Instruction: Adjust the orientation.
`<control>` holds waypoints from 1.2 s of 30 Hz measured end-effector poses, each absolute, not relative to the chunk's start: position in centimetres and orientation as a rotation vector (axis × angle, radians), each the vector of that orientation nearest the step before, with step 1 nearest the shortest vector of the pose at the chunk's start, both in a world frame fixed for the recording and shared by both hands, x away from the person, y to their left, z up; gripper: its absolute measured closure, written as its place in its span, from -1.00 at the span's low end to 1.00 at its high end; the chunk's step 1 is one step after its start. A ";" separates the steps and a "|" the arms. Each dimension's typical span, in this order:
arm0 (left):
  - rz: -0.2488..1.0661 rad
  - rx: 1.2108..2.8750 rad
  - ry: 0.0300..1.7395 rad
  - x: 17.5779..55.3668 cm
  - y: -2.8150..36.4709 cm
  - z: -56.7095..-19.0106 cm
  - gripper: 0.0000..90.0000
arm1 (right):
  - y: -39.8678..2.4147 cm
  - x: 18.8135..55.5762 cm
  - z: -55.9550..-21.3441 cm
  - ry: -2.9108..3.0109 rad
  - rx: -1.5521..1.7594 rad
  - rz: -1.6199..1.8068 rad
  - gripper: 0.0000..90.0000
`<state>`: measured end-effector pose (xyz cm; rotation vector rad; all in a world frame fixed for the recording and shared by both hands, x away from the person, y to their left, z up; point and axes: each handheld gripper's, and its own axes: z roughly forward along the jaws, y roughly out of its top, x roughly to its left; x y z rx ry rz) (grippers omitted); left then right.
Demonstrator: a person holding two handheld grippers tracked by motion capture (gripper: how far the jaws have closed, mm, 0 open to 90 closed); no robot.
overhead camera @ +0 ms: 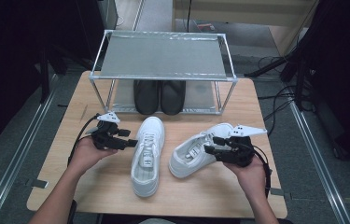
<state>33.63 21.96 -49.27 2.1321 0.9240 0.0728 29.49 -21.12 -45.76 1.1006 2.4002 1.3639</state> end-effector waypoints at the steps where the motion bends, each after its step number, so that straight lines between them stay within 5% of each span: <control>1: 0.072 2.137 0.924 33.7 21.9 -49.3 -0.14 | -21.3 29.5 -45.8 2.396 1.107 1.358 0.08; 20: 0.082 2.120 0.905 33.9 21.5 -49.5 -0.15 | -24.9 30.7 -47.8 2.297 1.272 1.293 0.22; 30: 0.091 2.120 0.909 33.9 21.5 -49.5 -0.15 | -26.6 31.9 -48.6 2.311 1.379 1.218 0.88; 36: 0.081 2.134 0.921 33.7 21.6 -49.3 -0.13 | -27.3 32.7 -49.0 2.293 1.442 1.183 0.92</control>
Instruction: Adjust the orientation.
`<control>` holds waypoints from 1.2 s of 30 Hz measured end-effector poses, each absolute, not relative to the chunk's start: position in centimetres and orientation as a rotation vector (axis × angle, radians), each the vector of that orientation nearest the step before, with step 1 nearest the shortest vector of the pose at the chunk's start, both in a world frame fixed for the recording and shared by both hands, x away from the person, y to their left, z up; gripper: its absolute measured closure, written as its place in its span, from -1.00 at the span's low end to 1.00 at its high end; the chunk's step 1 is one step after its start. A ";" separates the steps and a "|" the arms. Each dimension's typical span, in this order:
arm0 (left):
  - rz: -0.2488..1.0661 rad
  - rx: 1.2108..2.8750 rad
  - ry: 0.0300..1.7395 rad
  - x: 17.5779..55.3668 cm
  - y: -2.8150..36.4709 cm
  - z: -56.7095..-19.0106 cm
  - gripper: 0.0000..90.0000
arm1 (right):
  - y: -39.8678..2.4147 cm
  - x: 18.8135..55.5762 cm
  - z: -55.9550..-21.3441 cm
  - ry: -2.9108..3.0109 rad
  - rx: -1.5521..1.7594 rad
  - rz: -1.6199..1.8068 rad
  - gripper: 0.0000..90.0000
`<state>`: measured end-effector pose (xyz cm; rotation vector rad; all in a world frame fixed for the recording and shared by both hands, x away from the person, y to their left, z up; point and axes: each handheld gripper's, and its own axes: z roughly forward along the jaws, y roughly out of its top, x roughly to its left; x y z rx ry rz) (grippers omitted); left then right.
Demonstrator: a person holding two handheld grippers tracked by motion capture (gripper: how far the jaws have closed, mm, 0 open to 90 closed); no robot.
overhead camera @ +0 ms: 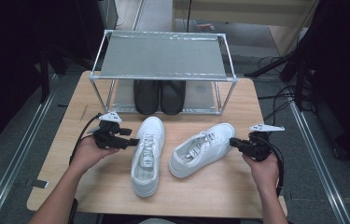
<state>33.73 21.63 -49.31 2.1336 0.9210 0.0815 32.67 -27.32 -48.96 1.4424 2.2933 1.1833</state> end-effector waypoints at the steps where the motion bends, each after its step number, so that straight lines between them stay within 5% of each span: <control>1: 0.078 2.136 0.926 33.7 21.7 -49.3 -0.13 | -27.3 32.8 -49.2 2.302 1.445 1.169 0.92; 36: 0.168 2.080 1.001 30.2 24.6 -49.6 -0.14 | -23.7 37.6 -49.5 2.367 1.410 1.191 1.00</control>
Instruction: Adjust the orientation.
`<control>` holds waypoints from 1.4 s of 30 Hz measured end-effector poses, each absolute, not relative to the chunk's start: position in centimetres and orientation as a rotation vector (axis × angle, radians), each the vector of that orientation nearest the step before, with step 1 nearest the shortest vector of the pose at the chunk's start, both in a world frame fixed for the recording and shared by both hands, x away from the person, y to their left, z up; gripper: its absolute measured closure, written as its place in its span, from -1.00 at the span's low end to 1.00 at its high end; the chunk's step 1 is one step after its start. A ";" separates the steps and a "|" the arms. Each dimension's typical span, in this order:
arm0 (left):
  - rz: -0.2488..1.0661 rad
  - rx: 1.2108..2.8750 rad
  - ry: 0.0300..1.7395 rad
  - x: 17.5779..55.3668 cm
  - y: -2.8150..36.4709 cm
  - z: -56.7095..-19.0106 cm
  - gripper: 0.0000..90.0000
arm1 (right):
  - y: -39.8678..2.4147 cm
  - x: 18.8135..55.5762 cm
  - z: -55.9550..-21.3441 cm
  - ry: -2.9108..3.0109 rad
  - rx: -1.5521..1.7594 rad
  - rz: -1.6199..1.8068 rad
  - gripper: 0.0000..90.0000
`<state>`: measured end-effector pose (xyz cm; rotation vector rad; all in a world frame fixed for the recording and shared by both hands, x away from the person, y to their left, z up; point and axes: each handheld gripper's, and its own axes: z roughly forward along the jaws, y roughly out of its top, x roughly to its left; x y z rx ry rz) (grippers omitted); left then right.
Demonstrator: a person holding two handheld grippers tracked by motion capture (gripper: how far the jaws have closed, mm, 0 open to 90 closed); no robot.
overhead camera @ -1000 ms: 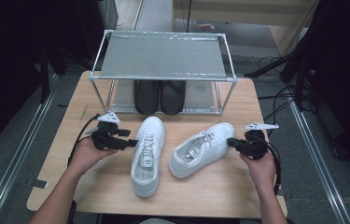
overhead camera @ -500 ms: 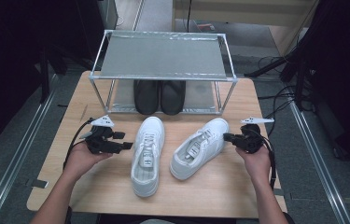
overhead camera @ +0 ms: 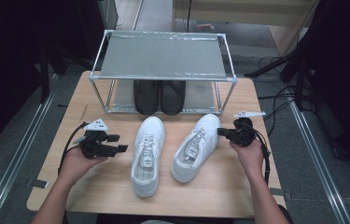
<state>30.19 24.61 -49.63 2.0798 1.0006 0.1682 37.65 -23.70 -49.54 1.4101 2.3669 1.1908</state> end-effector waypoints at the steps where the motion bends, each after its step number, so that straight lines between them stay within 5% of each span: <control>1: 0.171 2.074 1.003 30.0 24.7 -49.6 -0.14 | -23.5 37.8 -49.5 2.370 1.401 1.192 1.00; 42: 0.156 2.073 1.005 28.2 24.3 -50.3 -0.14 | -15.7 38.3 -49.4 2.557 1.171 1.287 1.00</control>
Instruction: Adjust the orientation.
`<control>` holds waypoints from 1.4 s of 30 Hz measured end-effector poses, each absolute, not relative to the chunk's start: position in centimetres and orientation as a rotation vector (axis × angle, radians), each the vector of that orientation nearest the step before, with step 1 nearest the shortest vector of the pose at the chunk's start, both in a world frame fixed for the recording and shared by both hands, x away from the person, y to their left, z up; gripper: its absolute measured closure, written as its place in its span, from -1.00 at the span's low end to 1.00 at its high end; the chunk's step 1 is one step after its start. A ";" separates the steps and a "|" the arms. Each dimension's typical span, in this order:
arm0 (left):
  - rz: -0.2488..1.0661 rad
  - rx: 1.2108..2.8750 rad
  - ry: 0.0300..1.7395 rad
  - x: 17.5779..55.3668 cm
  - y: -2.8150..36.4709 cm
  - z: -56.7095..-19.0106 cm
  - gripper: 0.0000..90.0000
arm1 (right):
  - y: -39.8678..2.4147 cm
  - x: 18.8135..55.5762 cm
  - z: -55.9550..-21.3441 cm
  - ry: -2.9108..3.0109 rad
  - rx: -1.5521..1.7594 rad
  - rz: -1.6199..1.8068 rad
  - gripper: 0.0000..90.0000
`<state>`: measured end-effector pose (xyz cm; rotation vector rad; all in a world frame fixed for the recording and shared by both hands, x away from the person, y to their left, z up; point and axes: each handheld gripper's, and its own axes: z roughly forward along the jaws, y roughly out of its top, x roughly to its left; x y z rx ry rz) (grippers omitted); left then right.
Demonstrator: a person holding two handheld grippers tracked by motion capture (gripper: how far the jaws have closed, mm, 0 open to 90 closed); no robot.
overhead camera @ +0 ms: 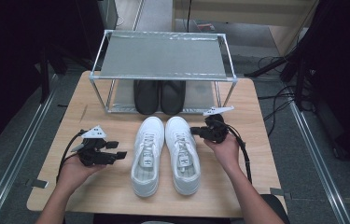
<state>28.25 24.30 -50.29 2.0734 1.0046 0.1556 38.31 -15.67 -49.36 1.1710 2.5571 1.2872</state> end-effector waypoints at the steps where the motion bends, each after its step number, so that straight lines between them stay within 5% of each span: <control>1: 0.161 2.074 1.001 28.2 24.2 -50.3 -0.14 | -15.6 38.2 -49.2 2.557 1.169 1.294 1.00; 19: 0.111 2.102 0.951 28.7 22.3 -51.1 -0.10 | -15.6 35.7 -48.2 2.586 1.110 1.299 0.99; 32: -0.042 2.067 1.006 28.8 21.8 -51.1 0.67 | -15.6 35.8 -48.4 2.600 1.111 1.304 0.97; 42: -0.061 2.067 1.004 28.6 21.4 -51.0 0.86 | -15.5 36.0 -48.5 2.611 1.103 1.312 0.95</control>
